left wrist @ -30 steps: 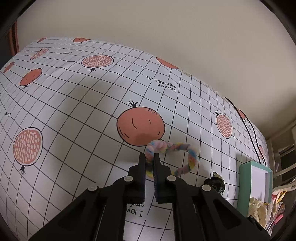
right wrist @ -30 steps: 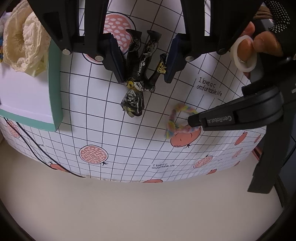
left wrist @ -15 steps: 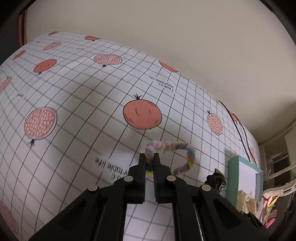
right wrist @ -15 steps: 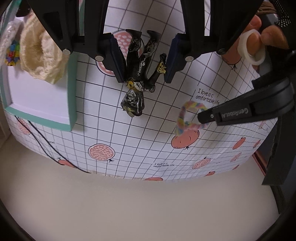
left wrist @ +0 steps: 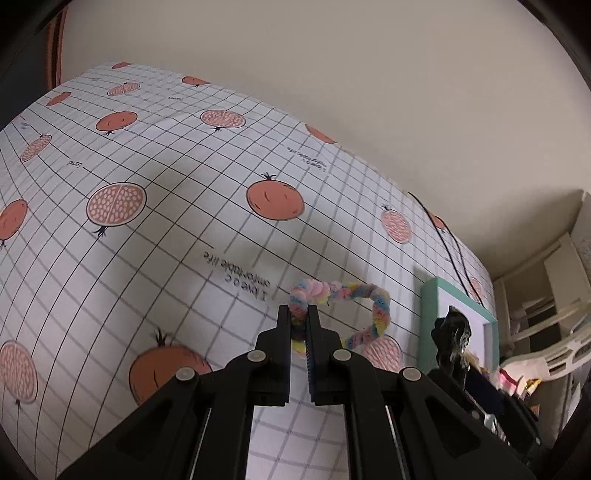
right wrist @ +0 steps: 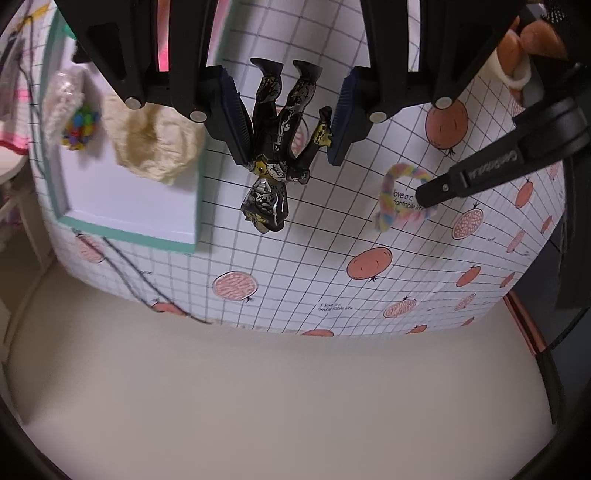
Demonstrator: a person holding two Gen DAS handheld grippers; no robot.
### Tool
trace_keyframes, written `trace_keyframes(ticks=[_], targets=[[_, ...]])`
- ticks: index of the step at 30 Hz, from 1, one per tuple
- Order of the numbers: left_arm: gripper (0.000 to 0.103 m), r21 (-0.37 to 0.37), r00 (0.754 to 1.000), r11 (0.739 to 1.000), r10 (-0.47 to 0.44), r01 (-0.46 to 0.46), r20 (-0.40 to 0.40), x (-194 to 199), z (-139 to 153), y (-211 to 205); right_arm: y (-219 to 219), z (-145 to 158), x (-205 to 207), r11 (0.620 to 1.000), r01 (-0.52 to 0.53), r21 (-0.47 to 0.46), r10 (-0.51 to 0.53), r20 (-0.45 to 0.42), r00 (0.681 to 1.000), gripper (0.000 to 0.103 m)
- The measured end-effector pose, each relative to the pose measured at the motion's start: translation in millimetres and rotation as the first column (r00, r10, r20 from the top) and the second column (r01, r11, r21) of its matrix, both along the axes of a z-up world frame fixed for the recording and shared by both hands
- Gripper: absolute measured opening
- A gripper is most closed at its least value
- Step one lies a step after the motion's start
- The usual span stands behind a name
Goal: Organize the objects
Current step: 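Carry the rainbow ring and robot figure into the green tray and open both grippers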
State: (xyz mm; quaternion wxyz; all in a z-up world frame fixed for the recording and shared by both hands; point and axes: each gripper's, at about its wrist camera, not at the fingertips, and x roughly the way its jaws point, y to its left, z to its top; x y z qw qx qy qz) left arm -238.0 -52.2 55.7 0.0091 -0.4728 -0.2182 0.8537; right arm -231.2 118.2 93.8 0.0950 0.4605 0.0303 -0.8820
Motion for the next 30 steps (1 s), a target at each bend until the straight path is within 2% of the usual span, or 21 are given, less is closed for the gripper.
trace_keyframes(ticks=[8,21,26,30], targets=[[0.007,0.008,0.998,0.999,-0.047,0.047,-0.04,32.6,23.7,18.7,15.4,21.4,32.7,1.0,0.028,0.011,-0.027,-0.027,0.999,0.047],[0.007,0.046,0.985,0.986,-0.157,0.161,-0.076,87.2,41.8,62.8,55.2,26.9,81.9,0.993,0.113,-0.027,-0.113,-0.023,0.993,0.047],[0.007,0.041,0.976,0.978,-0.199,0.204,-0.091,100.0,46.0,82.0,74.6,27.9,96.5,0.989,0.145,-0.024,-0.146,-0.022,0.989,0.047],[0.007,0.07,0.972,0.972,-0.217,0.224,-0.09,106.6,44.1,94.6,92.1,25.6,104.2,0.984,0.175,-0.028,-0.176,-0.009,0.984,0.047]])
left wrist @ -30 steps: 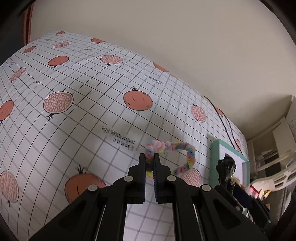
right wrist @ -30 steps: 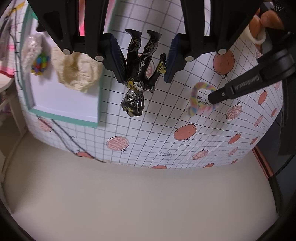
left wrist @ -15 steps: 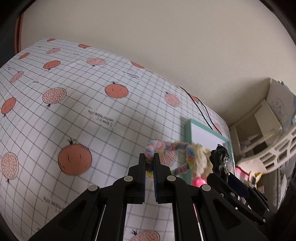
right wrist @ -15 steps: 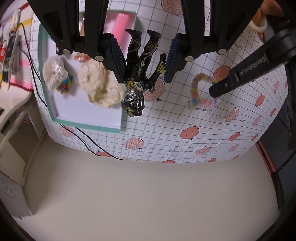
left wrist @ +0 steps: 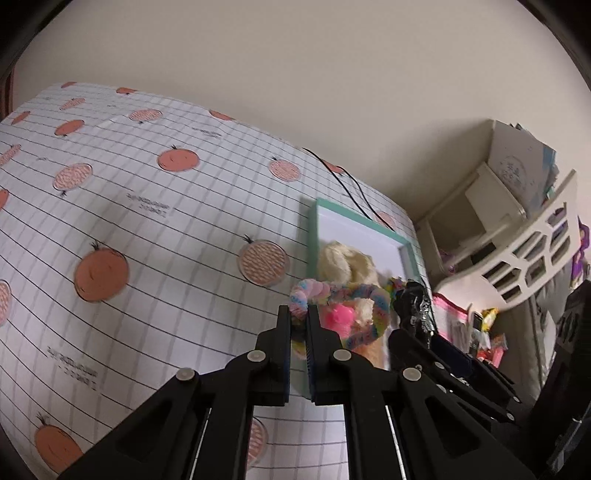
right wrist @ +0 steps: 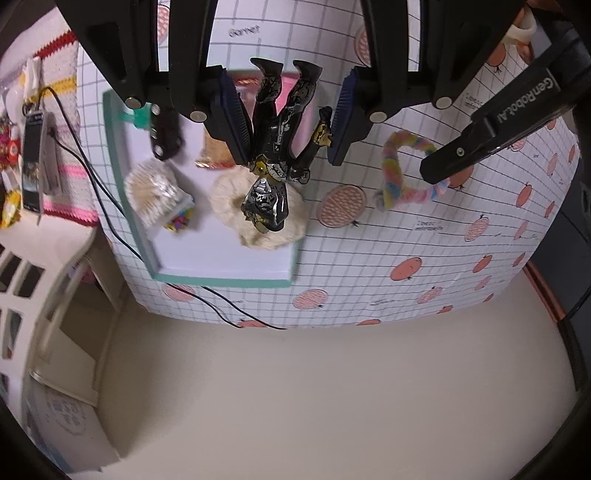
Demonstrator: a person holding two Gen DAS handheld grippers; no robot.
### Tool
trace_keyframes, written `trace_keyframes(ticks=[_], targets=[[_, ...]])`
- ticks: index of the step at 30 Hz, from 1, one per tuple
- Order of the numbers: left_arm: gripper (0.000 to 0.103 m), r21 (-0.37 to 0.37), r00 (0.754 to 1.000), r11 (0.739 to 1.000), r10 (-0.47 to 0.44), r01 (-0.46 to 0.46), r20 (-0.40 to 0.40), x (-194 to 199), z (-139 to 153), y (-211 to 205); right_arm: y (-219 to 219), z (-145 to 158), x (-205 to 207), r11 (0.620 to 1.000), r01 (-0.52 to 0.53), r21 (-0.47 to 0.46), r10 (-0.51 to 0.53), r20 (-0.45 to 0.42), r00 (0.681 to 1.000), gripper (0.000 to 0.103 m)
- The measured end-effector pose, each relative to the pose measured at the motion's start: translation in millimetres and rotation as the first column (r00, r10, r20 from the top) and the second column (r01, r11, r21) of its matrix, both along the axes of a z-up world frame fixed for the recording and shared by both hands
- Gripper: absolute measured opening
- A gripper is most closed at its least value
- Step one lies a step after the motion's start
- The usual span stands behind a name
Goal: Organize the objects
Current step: 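Carry the rainbow ring and robot figure into the green tray and open both grippers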
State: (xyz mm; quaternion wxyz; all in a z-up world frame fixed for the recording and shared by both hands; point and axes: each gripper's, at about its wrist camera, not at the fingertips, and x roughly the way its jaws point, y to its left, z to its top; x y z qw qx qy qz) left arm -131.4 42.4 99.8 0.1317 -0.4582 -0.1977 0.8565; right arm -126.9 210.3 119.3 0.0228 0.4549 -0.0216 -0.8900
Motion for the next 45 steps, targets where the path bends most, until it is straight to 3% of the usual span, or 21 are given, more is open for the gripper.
trace_keyframes(ticks=[18,45], targets=[[0.007,0.005,0.997,0.998,-0.068,0.068,0.021,8.8,-13.2,48.2,48.1,-10.3,5.4,0.997,0.075,0.018,-0.076,0.024,0.997,0.047],[0.007,-0.038,0.988,0.988,-0.144,0.147,0.062,2.2,-35.1,94.0,134.4,-34.9,2.9,0.97,0.243,-0.03,-0.241,0.057,0.969,0.047]])
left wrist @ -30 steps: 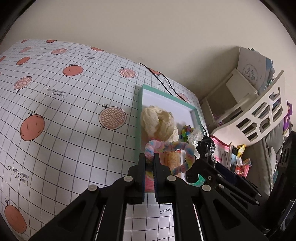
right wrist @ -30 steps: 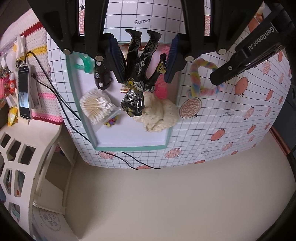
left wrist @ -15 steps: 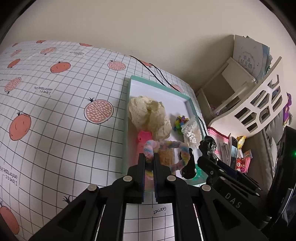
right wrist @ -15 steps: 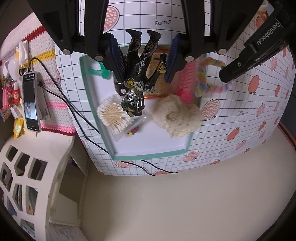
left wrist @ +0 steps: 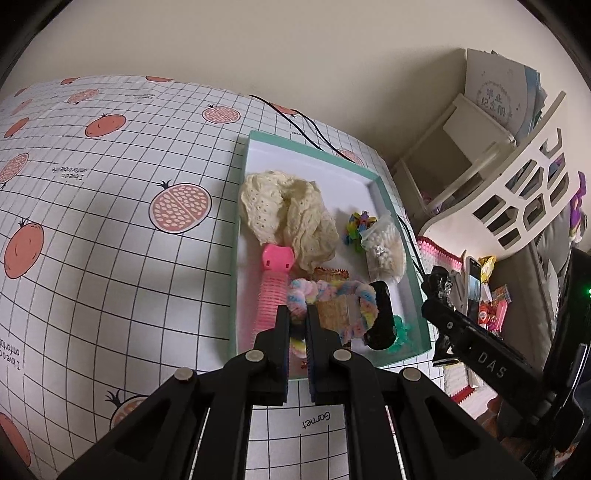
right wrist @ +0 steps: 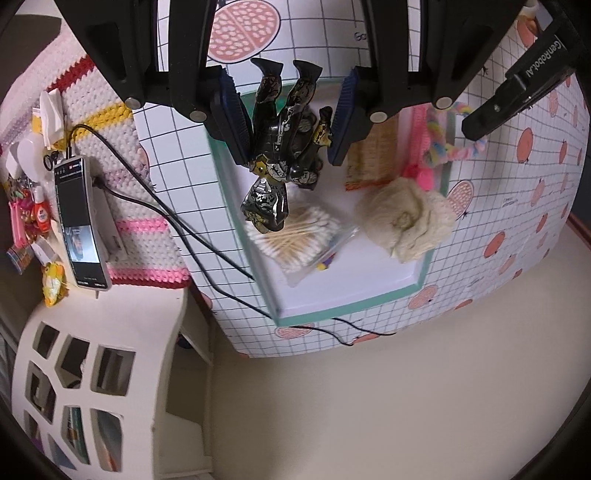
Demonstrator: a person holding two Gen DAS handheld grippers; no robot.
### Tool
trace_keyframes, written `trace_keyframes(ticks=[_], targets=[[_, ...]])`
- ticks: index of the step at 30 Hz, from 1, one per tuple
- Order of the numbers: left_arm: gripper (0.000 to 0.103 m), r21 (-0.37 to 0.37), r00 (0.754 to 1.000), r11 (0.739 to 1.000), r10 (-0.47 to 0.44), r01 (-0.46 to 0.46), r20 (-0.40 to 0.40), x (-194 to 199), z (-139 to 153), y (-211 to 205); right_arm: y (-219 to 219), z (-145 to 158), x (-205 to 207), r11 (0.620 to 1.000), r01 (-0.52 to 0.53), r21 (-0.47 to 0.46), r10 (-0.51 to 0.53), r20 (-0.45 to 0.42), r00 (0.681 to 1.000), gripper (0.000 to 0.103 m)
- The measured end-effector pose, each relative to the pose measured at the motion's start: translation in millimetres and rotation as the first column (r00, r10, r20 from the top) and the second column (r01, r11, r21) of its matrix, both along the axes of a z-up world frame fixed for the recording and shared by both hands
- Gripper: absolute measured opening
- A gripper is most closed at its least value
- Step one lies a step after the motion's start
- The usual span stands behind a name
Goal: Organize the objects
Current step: 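Carry the rainbow ring and robot figure into the green tray and open both grippers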
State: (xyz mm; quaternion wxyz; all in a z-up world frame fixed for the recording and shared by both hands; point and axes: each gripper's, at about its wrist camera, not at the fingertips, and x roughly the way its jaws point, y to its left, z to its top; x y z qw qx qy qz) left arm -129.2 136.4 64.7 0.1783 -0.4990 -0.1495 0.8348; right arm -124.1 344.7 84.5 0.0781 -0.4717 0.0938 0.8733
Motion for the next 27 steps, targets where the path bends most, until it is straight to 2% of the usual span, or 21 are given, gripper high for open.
trace_keyframes(ticks=[17,27], targets=[[0.007,-0.03,1.0,0.999,-0.01,0.01,0.011,-5.7,-12.5,10.3,-1.8,-17.2,-11.9,0.999,-0.002,0.042,0.002,-0.003,1.0,0.047],[0.007,-0.034,1.0,0.999,-0.003,0.004,0.031,-13.5,-24.7,14.5,0.1,-29.6,-20.3,0.997,-0.006,0.078,0.004,0.024,1.0,0.047]])
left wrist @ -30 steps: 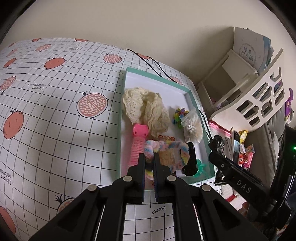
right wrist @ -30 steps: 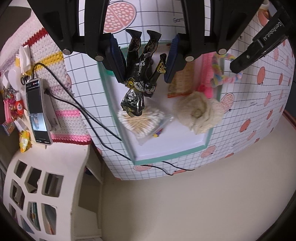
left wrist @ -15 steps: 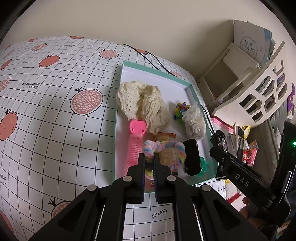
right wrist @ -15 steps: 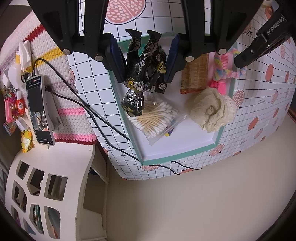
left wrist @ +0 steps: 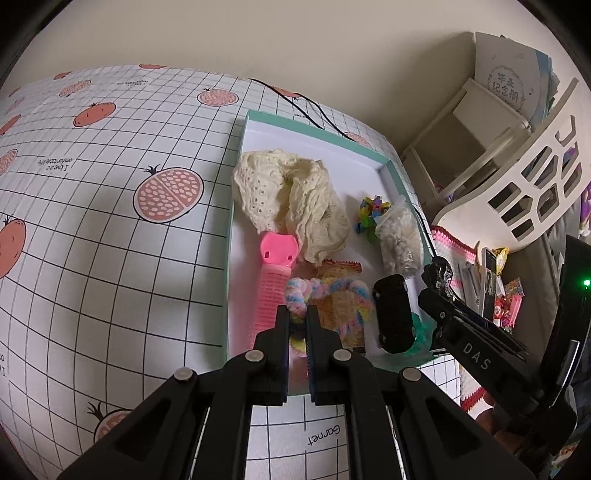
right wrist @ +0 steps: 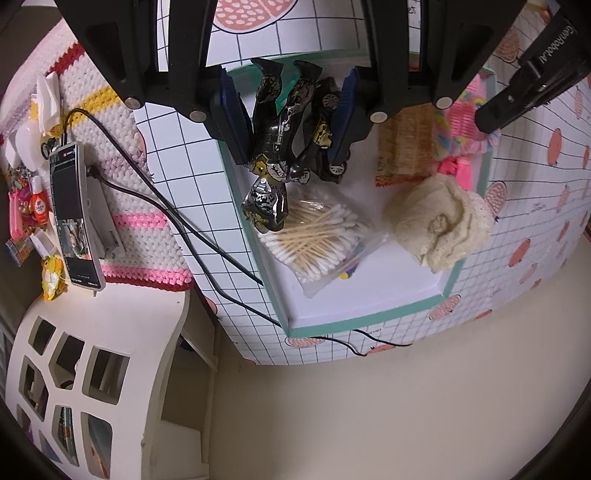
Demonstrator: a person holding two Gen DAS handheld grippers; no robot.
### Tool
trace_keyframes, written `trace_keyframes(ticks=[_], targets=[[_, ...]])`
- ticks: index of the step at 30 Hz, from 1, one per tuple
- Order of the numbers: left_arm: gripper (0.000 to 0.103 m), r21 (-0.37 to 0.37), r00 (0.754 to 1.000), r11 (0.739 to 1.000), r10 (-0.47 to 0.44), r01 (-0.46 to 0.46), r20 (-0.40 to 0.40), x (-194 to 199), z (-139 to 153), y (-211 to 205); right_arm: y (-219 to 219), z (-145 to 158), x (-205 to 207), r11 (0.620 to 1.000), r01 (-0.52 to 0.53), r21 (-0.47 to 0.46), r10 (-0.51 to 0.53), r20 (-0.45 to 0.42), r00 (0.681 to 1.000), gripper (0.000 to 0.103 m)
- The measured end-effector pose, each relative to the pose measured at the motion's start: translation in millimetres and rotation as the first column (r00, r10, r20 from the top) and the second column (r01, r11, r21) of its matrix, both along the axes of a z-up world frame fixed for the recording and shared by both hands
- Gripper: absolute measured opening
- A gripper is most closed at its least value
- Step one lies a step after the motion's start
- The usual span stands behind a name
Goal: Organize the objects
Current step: 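Carry the rainbow ring and robot figure into the green tray and open both grippers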
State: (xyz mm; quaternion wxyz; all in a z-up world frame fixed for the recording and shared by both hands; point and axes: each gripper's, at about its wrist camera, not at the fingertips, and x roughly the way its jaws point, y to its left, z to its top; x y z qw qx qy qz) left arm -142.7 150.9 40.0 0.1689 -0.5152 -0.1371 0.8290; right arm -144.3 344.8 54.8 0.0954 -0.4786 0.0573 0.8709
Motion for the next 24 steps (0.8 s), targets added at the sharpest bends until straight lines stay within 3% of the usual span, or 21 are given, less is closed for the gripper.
trace_keyframes(ticks=[24], targets=[[0.008,-0.019,1.0,1.0,-0.011,0.011,-0.004,-5.7,-9.3,8.8,-2.2,-7.9,-12.0,1.0,0.01,0.009,-0.01,-0.004,1.0,0.047]])
